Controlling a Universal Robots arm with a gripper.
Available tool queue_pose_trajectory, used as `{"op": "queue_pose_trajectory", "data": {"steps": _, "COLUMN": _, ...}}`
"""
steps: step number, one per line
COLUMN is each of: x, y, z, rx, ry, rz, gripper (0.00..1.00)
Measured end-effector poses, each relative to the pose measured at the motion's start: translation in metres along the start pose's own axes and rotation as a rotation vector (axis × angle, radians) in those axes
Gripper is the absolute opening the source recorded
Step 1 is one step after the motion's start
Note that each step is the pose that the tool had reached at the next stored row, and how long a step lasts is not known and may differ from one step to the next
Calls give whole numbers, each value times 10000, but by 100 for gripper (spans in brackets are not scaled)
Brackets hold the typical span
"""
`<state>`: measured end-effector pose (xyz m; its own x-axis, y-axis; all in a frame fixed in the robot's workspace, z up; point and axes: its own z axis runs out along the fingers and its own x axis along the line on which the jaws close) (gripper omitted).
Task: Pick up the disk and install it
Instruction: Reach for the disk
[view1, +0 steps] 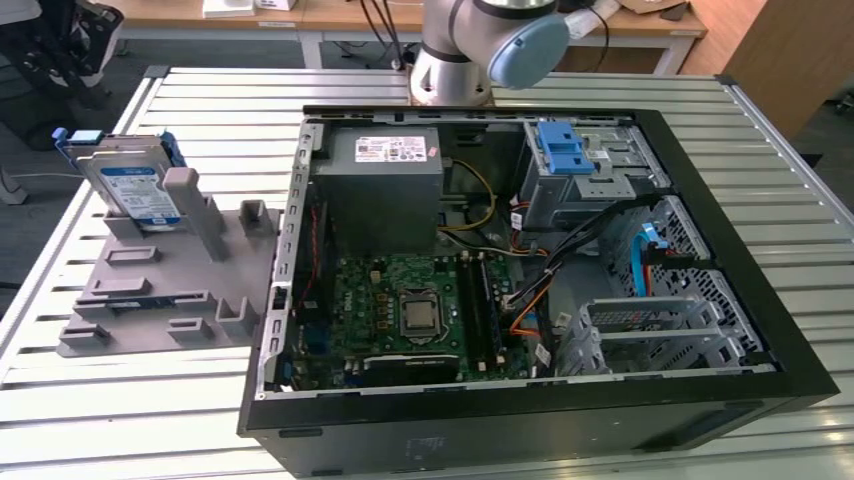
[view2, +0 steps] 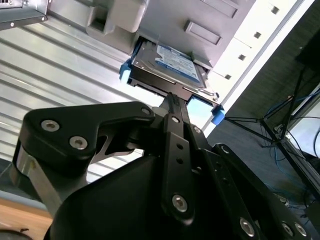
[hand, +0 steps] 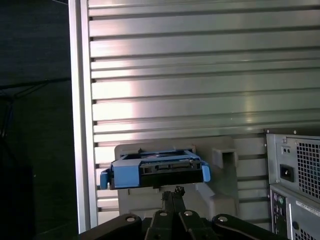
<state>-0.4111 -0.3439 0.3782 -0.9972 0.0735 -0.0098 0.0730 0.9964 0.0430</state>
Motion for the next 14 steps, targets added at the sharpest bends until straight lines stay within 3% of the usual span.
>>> {"op": "queue_pose_trajectory", "data": {"steps": 8, "x": 239, "y": 24, "z": 37, "rx": 1, "ry": 29, "rz": -17, "gripper": 11}}
{"op": "queue_pose_trajectory", "data": {"steps": 14, "x": 270, "y": 30, "z": 45, "rx": 3, "ry": 35, "rz": -23, "gripper": 11}}
